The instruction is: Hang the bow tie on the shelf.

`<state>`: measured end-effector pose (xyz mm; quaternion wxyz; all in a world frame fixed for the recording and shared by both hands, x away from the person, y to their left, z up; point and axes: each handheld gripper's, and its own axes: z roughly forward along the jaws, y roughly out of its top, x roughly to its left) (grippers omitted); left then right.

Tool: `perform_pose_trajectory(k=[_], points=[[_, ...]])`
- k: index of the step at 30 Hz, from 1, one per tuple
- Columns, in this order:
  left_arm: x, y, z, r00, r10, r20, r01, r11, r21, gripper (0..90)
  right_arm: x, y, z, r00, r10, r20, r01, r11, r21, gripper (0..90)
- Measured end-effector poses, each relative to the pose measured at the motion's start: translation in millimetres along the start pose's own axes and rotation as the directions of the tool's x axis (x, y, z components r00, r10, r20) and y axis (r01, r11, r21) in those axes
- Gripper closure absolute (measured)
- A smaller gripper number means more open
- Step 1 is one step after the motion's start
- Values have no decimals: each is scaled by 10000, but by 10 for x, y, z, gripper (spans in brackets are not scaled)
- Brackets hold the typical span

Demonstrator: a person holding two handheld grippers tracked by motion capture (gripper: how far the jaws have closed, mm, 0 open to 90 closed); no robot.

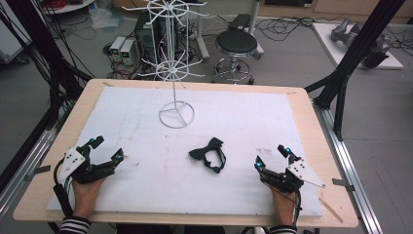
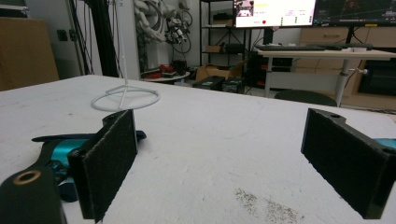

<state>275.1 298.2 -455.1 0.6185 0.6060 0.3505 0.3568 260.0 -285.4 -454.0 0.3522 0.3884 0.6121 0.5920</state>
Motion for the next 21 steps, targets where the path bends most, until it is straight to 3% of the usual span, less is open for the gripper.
perform_pose_trajectory(k=[21], points=[[-5,-1,-2,10000,-6,25,6,10000,-40,140,23,3,8,9990,-177,402,176,9998,40,98]])
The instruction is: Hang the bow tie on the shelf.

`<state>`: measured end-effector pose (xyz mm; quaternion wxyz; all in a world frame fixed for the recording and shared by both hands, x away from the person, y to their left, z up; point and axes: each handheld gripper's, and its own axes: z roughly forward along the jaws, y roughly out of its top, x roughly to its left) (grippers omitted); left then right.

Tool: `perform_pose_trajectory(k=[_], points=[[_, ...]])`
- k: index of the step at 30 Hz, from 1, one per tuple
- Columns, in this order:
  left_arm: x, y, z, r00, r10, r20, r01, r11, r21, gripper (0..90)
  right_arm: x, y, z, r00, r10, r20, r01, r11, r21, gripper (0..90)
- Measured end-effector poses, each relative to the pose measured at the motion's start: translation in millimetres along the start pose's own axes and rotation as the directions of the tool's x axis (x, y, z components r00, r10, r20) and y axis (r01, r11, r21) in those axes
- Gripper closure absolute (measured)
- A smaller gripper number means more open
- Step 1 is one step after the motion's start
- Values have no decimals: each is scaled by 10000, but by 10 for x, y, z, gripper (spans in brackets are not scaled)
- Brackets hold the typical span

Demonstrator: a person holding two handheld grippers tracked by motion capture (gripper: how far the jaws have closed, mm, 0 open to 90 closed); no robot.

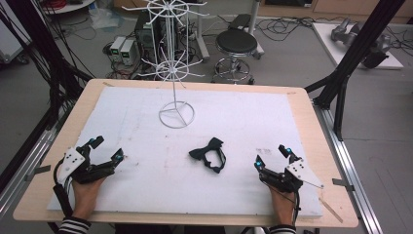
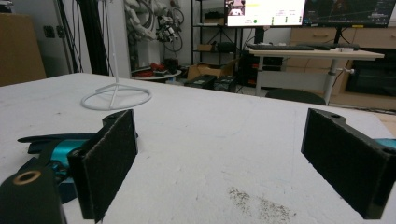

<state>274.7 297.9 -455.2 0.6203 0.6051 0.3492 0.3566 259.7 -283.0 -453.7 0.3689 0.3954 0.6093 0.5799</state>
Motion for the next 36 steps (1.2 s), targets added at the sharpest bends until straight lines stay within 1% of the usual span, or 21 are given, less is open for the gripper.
perform_pose_trajectory(k=[2,8,13,16,17,18,19,24,25,26,30,33,35,36], points=[[1,0,-1,10000,10,-6,-10,10000,5,140,0,3,4,10000,-8,29,8,10000,41,98],[-1,1,0,10000,14,-17,-14,10000,9,140,-7,23,34,9997,263,16,-264,9986,464,98],[-2,0,2,10000,22,-37,-22,10000,10,140,-5,53,48,9996,235,-137,-226,9980,599,98],[-4,0,4,10000,13,-43,-13,10000,5,140,15,134,62,9991,319,-281,-296,9965,780,99],[-3,1,3,10000,12,-37,-12,10000,22,140,20,162,71,9985,348,-420,-311,9959,853,98],[-4,1,4,10000,15,-54,-15,10000,8,140,20,162,71,9985,348,-420,-311,9959,853,98],[-4,1,4,10000,30,-49,-30,10000,12,140,50,241,92,9966,511,-649,-437,9928,1115,98],[-7,0,5,10000,60,-63,-60,10000,4,140,131,430,174,9922,445,-1166,-268,9884,1493,98],[-6,1,3,9999,91,-61,-91,10000,23,140,131,430,174,9922,445,-1166,-268,9884,1493,98],[-6,1,3,9999,93,-61,-93,10000,23,140,164,516,225,9897,376,-1381,-146,9864,1638,98],[-9,1,1,9999,102,-48,-102,9999,15,140,213,623,317,9849,433,-1677,-83,9789,2043,98],[-9,1,2,10000,84,-51,-84,10000,25,140,263,684,398,9808,316,-1924,199,9655,2598,98],[-10,1,4,10000,66,-55,-66,10000,12,140,297,718,454,9745,268,-2229,409,9551,2936,99],[-10,1,3,10000,80,-51,-80,10000,27,140,297,718,454,9745,268,-2229,409,9551,2936,99]])
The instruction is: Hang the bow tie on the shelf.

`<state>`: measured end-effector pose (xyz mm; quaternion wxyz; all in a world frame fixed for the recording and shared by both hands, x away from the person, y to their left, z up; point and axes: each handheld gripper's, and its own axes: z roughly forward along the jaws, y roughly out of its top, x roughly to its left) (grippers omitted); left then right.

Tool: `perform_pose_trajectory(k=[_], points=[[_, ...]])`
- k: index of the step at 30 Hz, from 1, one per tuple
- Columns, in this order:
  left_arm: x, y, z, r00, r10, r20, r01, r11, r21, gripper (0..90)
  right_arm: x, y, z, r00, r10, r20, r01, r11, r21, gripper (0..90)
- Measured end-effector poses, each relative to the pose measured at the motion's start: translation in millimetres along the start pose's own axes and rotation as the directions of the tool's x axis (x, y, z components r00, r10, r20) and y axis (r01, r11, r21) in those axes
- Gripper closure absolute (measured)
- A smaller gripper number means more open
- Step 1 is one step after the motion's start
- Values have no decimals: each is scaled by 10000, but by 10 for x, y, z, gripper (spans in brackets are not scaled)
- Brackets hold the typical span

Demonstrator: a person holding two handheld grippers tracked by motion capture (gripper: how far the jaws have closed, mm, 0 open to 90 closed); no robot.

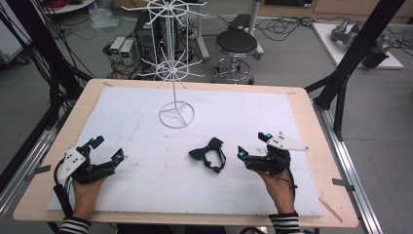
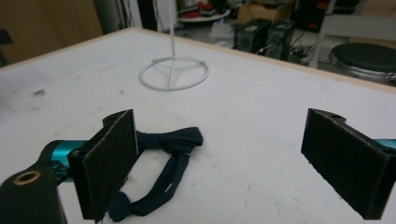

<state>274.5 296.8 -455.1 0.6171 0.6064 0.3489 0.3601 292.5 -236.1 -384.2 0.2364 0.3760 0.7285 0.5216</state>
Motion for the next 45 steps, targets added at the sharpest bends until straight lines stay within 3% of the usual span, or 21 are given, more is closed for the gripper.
perform_pose_trajectory(k=[2,6,9,13,16,20,21,22,27,31,33,34,35,38,39,40,42,43,45], points=[[0,0,0,10000,1,0,-1,10000,0,140,23,73,66,9989,-166,-445,187,9988,461,99],[-2,0,-3,10000,34,-30,-34,10000,-35,140,40,127,123,9973,-179,-710,237,9963,821,99],[-4,0,-4,10000,41,-49,-42,10000,-32,140,83,193,215,9958,-355,-841,484,9864,1571,99],[-7,-1,-4,9999,63,-78,-64,10000,-52,140,116,223,287,9930,-356,-1124,579,9777,2017,99],[-8,-1,-4,9999,76,-72,-77,10000,-52,140,170,233,390,9923,-363,-1182,657,9645,2558,102],[-4,0,-5,10000,52,-60,-52,10000,-27,140,221,244,492,9956,-660,-660,842,9399,3309,102],[-4,0,-5,10000,52,-60,-52,10000,-27,141,221,244,492,9956,-660,-660,842,9399,3309,102],[-4,0,-4,10000,38,-57,-39,10000,-24,141,239,246,540,9960,-692,-573,852,9296,3585,102],[-3,0,-2,10000,22,-48,-22,10000,-6,141,264,226,663,9963,-428,-740,704,9019,4262,103],[-2,0,-1,10000,13,-52,-13,10000,5,141,294,213,761,9964,-607,-584,815,8702,4860,105],[-2,0,-2,10000,25,-42,-25,10000,9,141,307,217,799,9957,-598,-706,874,8580,5062,169],[-3,0,-1,10000,29,-41,-29,10000,8,141,307,217,799,9957,-598,-706,874,8580,5062,169],[-2,1,-3,10000,37,-41,-37,10000,25,142,330,218,844,9945,-626,-842,973,8500,5178,172],[-3,0,-3,10000,26,-44,-26,10000,0,141,342,210,878,9951,-570,-806,912,8429,5304,173],[-3,0,-3,10000,29,-43,-29,10000,-5,142,347,195,916,9957,-641,-675,908,8290,5518,173],[-3,0,-3,10000,32,-42,-32,10000,-3,142,347,195,916,9957,-641,-675,908,8290,5518,173],[-3,0,-3,10000,35,-44,-35,10000,-2,142,346,172,957,9962,-642,-591,866,8111,5785,186],[-3,0,-3,10000,30,-45,-30,10000,-1,142,343,153,987,9960,-680,-581,893,7973,5970,193],[-3,0,-3,10000,29,-42,-29,10000,10,141,340,140,1007,9968,-643,-475,800,7843,6152,206]])
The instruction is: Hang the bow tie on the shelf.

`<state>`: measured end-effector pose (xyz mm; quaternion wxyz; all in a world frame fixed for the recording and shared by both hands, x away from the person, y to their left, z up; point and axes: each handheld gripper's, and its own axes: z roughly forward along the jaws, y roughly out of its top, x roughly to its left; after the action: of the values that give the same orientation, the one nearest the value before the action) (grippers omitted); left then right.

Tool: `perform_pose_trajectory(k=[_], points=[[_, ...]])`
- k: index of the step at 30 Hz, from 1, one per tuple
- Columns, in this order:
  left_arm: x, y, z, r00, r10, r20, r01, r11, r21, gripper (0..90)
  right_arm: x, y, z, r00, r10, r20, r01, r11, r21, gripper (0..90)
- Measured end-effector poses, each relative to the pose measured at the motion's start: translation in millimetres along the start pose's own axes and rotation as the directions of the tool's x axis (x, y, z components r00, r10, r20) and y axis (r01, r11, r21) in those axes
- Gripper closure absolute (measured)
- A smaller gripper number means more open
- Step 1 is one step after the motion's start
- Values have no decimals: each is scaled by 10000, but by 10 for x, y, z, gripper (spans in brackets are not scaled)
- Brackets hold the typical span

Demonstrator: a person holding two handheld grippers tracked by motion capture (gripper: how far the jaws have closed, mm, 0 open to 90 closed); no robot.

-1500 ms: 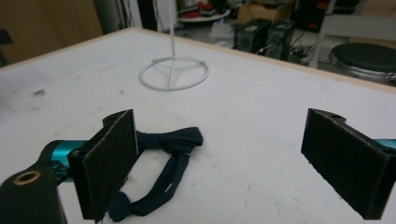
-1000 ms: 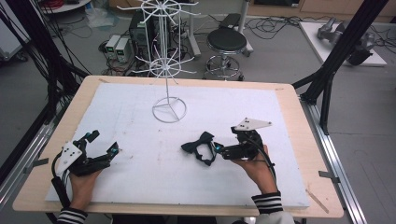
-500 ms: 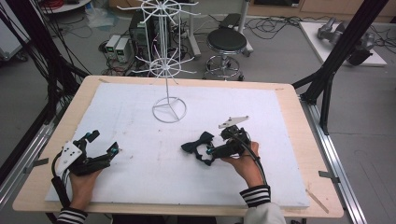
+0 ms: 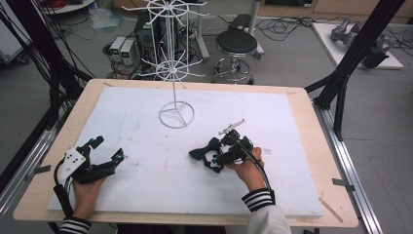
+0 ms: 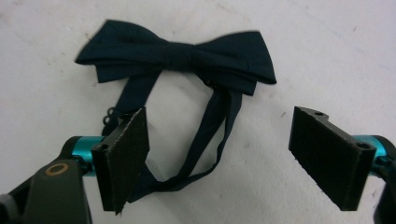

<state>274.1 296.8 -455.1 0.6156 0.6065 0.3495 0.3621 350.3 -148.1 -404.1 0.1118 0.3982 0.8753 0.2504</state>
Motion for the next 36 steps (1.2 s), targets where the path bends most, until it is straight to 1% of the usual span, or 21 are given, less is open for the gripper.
perform_pose_trajectory(k=[2,4,5,6,10,13,15,19,20,22,23,25,26,29,31,32,35,36], points=[[-1,0,1,10000,7,-8,-7,10000,-6,141,-5,1,11,10000,49,-21,-49,9999,95,213],[0,0,1,10000,8,-4,-8,10000,7,141,-8,2,28,9998,187,-119,-183,9993,327,258],[1,0,1,10000,10,-7,-10,10000,12,141,-8,2,28,9998,187,-119,-183,9993,327,258],[1,1,0,10000,9,-6,-9,10000,15,141,-2,7,40,9998,172,-73,-168,9986,501,293],[-1,0,0,10000,8,1,-8,10000,3,142,7,18,61,9996,292,-64,-286,9967,759,329],[0,0,1,10000,-1,-2,1,10000,5,142,14,34,93,9995,263,-196,-242,9943,1041,385],[0,0,1,10000,5,0,-5,10000,4,141,17,39,106,9997,204,-134,-187,9932,1152,423],[1,0,0,10000,3,-3,-3,10000,12,141,12,42,126,9995,281,-159,-256,9895,1421,481],[1,0,0,10000,3,-3,-3,10000,12,141,9,41,130,9996,249,-134,-227,9895,1429,488],[3,1,0,10000,2,-8,-2,10000,6,142,4,39,137,9998,194,57,-200,9886,1495,510],[3,1,0,10000,3,-7,-3,10000,5,141,2,39,136,9996,258,106,-271,9882,1510,516],[1,0,1,10000,-19,-2,19,10000,1,142,-3,40,130,9994,329,108,-341,9883,1489,560],[2,1,0,10000,0,-5,0,10000,1,142,-3,40,130,9994,329,108,-341,9883,1489,560],[2,0,-1,10000,-1,-5,1,10000,-11,142,-19,38,135,9995,257,159,-279,9871,1578,605],[3,-1,-1,10000,-20,-1,20,10000,-42,142,-14,38,144,9995,247,192,-276,9852,1691,648],[3,-1,-1,10000,-24,1,24,10000,-48,142,-13,40,145,9996,250,138,-270,9853,1686,671],[4,-1,-1,10000,-26,3,26,10000,-46,142,4,54,143,9998,127,133,-148,9847,1734,795],[4,-1,-1,10000,-28,3,28,10000,-47,142,4,57,144,9998,116,158,-141,9847,1738,818]])
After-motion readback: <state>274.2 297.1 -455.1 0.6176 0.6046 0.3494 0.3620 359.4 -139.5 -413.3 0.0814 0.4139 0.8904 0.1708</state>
